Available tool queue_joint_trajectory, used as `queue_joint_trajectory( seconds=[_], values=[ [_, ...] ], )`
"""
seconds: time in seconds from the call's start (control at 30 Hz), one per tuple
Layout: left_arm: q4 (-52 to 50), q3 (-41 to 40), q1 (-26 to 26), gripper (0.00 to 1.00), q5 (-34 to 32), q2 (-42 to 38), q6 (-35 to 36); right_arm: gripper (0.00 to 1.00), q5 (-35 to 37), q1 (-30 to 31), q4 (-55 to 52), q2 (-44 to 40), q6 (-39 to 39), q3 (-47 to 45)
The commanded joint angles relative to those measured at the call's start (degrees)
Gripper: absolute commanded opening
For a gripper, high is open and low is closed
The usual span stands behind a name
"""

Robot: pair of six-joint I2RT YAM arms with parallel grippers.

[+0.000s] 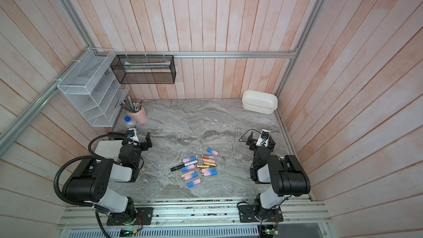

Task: Put the lipstick into the storage box
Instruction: Move the storage box to the center of the board.

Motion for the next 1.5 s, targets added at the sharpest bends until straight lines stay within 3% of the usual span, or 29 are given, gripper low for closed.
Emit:
queue_joint_trajectory(
  seconds=[0.0,0.37,0.57,0.63,0.73,0.87,1.0,1.17,1.27,1.3,1.33,1.4,1.47],
  values=[
    [1.13,0.88,0.28,1.00,0.26,0.30,-0.11,0.98,-0.44,0.20,0.75,-0.21,-0.57,-0.15],
    [1.22,0.90,0.27,1.00,0.21,0.26,-0.15,0.98,-3.21,0.19,2.48,-0.24,-1.44,-1.18],
    [0.68,0.95,0.81,1.00,1.71,0.06,-0.45,0.98,-3.55,-0.31,-0.55,-0.39,-0.90,0.46],
    [0.42,1.10,0.80,1.00,2.57,-0.17,0.07,0.98,-7.10,-2.45,-4.22,-1.03,0.59,1.78],
    [-6.62,3.41,-0.74,1.00,3.27,-4.04,2.37,0.98,-7.91,-0.44,2.61,-1.32,-1.68,-1.76],
    [-17.76,6.89,-3.77,1.00,3.68,-10.90,6.13,0.98,-2.65,3.06,6.57,-4.20,-4.62,-5.24],
    [-24.93,11.18,-4.55,1.00,6.98,-16.46,5.30,0.98,0.58,9.78,-11.70,-12.78,-10.78,0.74],
    [-30.99,18.05,-6.35,1.00,8.37,-18.00,3.36,0.98,5.99,17.06,-45.01,-20.83,-5.28,15.62],
    [-38.38,25.42,-6.42,1.00,8.36,-15.49,0.28,0.98,18.90,25.49,-65.58,-16.84,-7.10,30.56],
    [-40.56,28.11,-6.43,1.00,8.66,-14.17,-0.89,0.98,24.30,27.37,-70.53,-14.21,-5.78,35.77],
    [-42.07,30.80,-6.45,1.00,9.45,-12.88,-1.97,0.98,25.31,27.54,-75.66,-11.85,-2.90,40.92],
    [-42.88,34.85,-6.49,1.00,12.06,-10.75,-2.94,0.98,17.38,25.33,-82.94,-9.15,1.06,48.80],
    [-41.92,38.03,-6.58,1.00,14.06,-8.99,-6.18,0.98,8.74,22.51,-83.40,-7.83,4.40,53.37]
  ],
)
